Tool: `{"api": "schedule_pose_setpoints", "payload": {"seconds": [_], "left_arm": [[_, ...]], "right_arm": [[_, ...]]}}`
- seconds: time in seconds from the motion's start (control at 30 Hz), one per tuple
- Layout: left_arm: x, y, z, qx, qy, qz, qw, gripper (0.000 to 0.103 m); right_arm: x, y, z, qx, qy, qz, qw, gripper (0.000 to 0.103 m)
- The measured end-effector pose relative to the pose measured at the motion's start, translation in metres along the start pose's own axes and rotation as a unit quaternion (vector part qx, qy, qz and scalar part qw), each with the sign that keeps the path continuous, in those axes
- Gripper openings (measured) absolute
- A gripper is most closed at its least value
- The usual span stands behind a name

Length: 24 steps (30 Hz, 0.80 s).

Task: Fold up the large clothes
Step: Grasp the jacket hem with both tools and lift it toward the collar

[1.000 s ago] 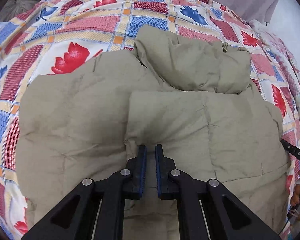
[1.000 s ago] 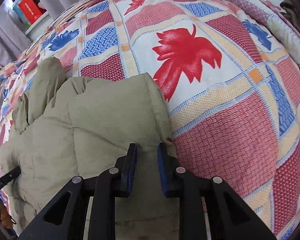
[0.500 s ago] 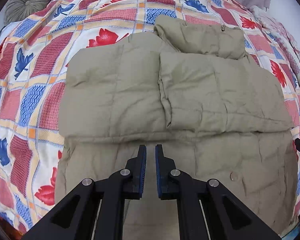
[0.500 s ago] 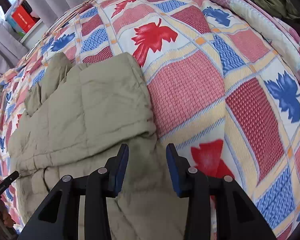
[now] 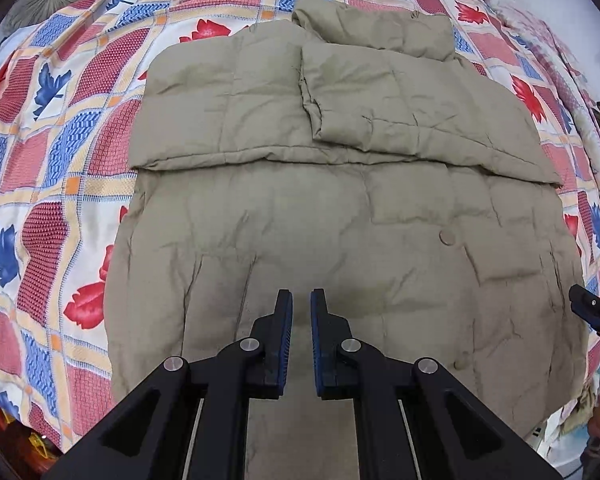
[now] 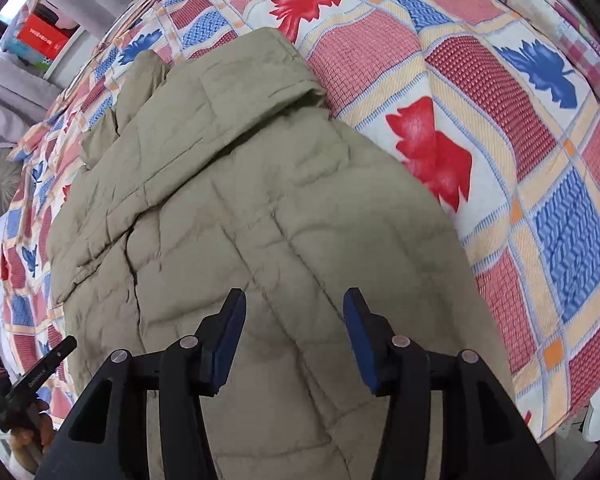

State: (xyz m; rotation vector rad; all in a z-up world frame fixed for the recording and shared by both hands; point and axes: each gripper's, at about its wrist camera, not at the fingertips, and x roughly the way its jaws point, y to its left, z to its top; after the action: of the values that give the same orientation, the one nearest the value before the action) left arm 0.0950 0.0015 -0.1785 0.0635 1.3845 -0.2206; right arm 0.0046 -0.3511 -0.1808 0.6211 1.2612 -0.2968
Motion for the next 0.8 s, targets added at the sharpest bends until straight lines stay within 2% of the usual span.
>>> {"api": "schedule_pose_setpoints", "payload": {"seconds": [0.13, 0.3, 0.37, 0.4, 0.43, 0.47, 0.5, 0.8], "left_arm": [[-0.004, -0.001, -0.017, 0.010, 0.012, 0.003, 0.9999, 0.011], [-0.006, 0.010, -0.037, -0.003, 0.034, 0.000, 0.9994, 0.011], [-0.006, 0.014, -0.044, -0.007, 0.038, 0.004, 0.9992, 0.013], [-0.006, 0.016, -0.047, -0.011, 0.040, 0.007, 0.9991, 0.026], [-0.005, 0.018, -0.051, -0.015, 0.043, 0.010, 0.9989, 0.092], [-0.005, 0.021, -0.055, -0.024, 0.041, 0.016, 0.9988, 0.100], [-0.005, 0.023, -0.058, -0.031, 0.030, 0.019, 0.9989, 0.102], [0.010, 0.024, -0.073, -0.014, 0.023, 0.035, 0.9990, 0.102]], "right_arm": [[-0.002, 0.005, -0.021, 0.004, 0.018, 0.003, 1.000, 0.055], [-0.003, 0.006, -0.045, 0.020, 0.038, 0.015, 0.999, 0.055], [-0.005, 0.005, -0.052, 0.024, 0.044, 0.024, 0.998, 0.059], [-0.005, 0.006, -0.055, 0.024, 0.045, 0.026, 0.998, 0.060], [-0.006, 0.005, -0.059, 0.024, 0.047, 0.028, 0.998, 0.061], [-0.006, 0.005, -0.061, 0.024, 0.049, 0.030, 0.998, 0.061], [-0.006, 0.005, -0.064, 0.025, 0.051, 0.033, 0.998, 0.061], [-0.012, -0.018, -0.079, 0.049, 0.060, 0.048, 0.996, 0.066]]}}
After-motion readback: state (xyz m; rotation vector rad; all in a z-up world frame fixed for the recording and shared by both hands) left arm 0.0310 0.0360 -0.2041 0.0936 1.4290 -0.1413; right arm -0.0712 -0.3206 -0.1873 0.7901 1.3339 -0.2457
